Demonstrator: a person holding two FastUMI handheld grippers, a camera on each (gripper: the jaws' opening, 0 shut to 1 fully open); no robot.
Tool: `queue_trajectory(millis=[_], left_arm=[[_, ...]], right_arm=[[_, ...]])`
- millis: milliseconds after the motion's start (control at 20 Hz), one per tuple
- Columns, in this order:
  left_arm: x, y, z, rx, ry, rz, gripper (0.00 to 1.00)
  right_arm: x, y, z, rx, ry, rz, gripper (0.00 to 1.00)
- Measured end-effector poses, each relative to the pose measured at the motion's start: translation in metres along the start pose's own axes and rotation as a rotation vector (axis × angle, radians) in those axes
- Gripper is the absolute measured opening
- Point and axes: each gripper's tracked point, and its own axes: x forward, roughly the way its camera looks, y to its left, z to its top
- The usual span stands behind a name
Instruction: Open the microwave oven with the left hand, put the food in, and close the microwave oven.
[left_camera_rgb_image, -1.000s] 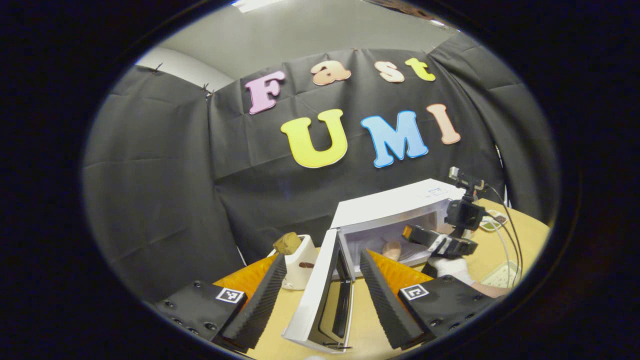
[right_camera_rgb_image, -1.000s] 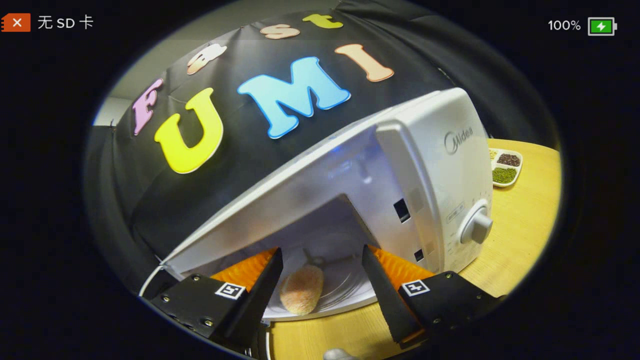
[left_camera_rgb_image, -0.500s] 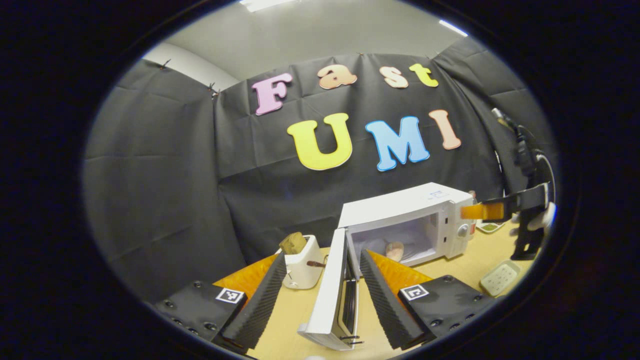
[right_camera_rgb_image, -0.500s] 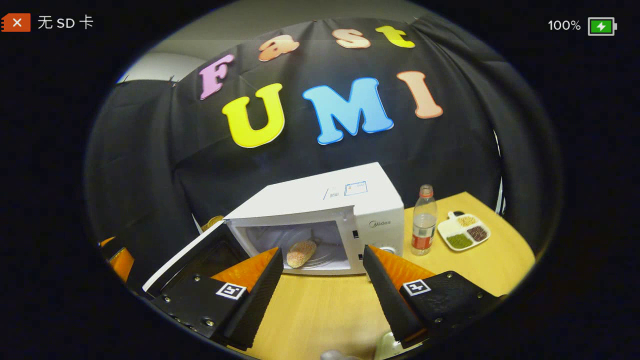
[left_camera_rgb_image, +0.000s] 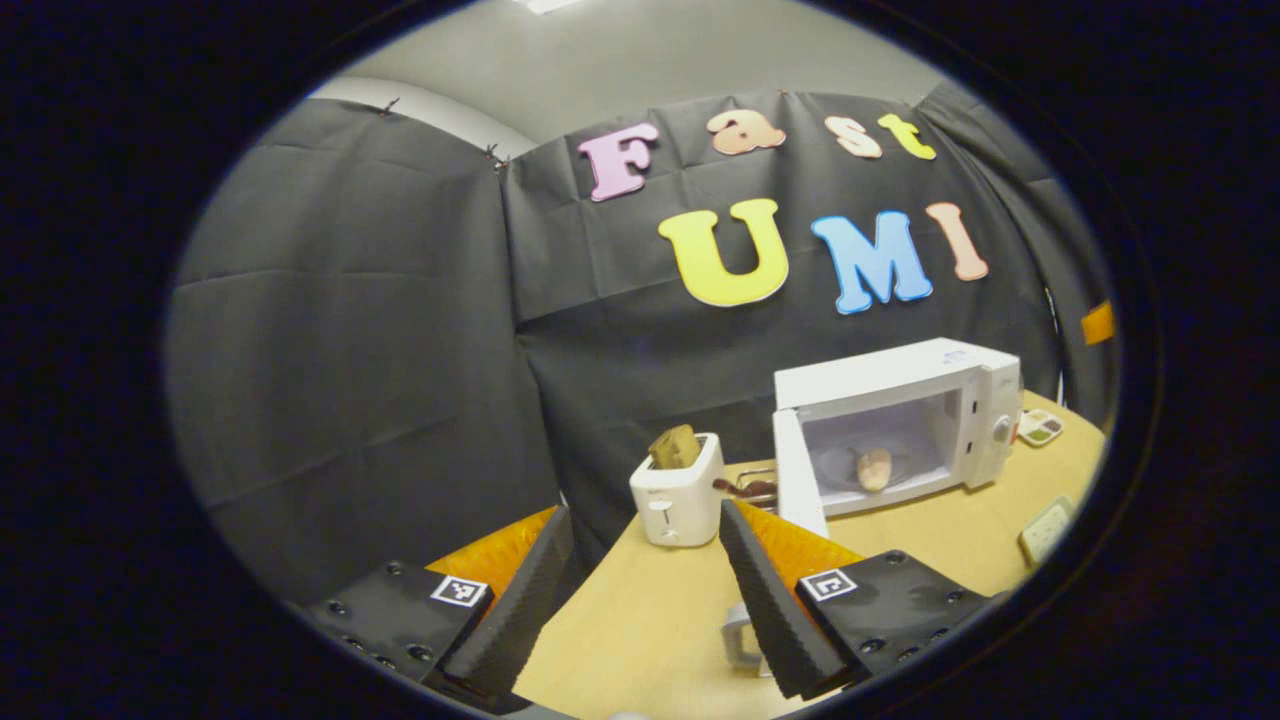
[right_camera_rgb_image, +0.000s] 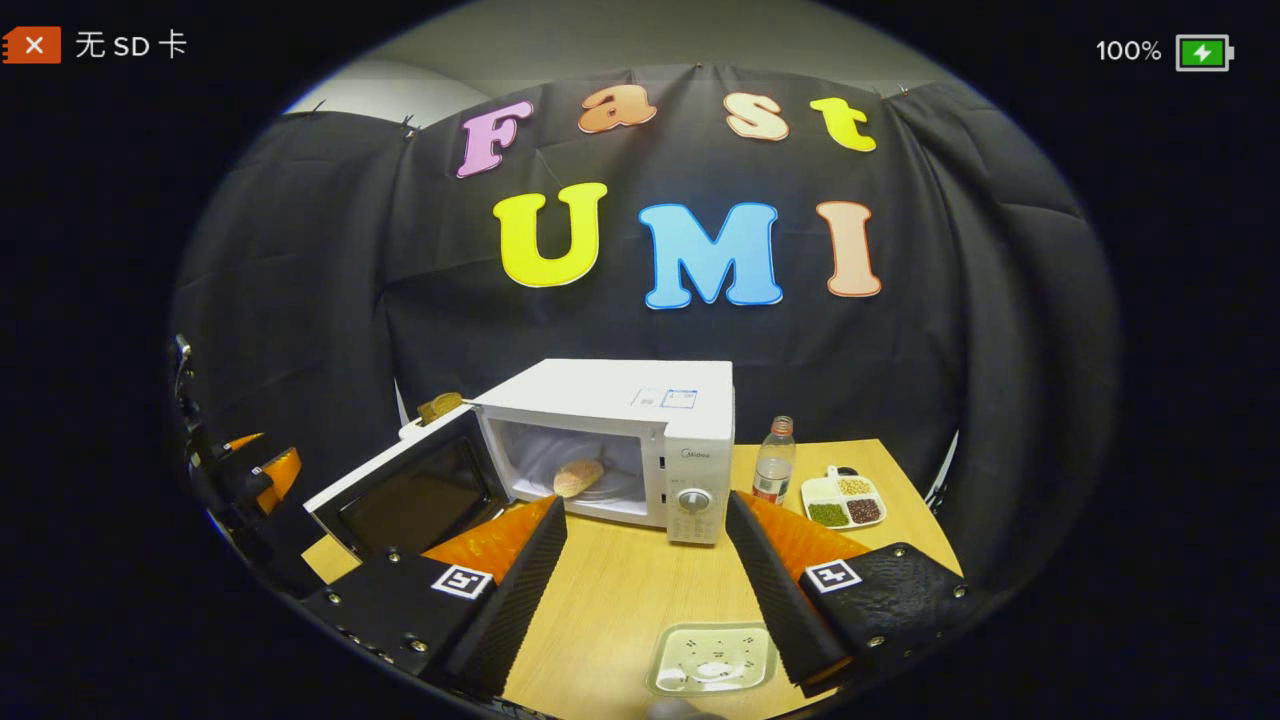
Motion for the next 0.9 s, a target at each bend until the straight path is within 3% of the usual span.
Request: queue_trajectory(millis=[250, 300, 350, 550, 600, 900], left_arm=[[0.007, 0.005, -0.082, -0.028, 0.114, 0.001, 1.0], [0.007, 0.004, -0.089, -0.027, 0.125, 0.001, 0.99], [0.006, 0.003, -0.094, -0.027, 0.131, -0.002, 0.98], [0.0, -0.008, -0.092, -0.017, 0.121, -0.036, 0.94], [-0.001, -0.012, -0.092, -0.019, 0.118, -0.046, 1.0], [-0.01, -0.041, -0.088, -0.016, 0.115, -0.088, 0.95]], right_arm=[[-0.018, -0.009, 0.009, -0.028, -0.003, -0.038, 0.98], [-0.02, -0.01, 0.008, -0.031, 0.003, -0.038, 0.93], [-0.023, -0.01, 0.01, -0.035, 0.002, -0.039, 0.98], [-0.028, -0.009, 0.002, -0.067, 0.023, -0.027, 0.98], [-0.028, -0.007, 0.001, -0.059, 0.027, -0.024, 0.98], [-0.036, 0.007, -0.007, -0.007, 0.048, 0.017, 0.98]])
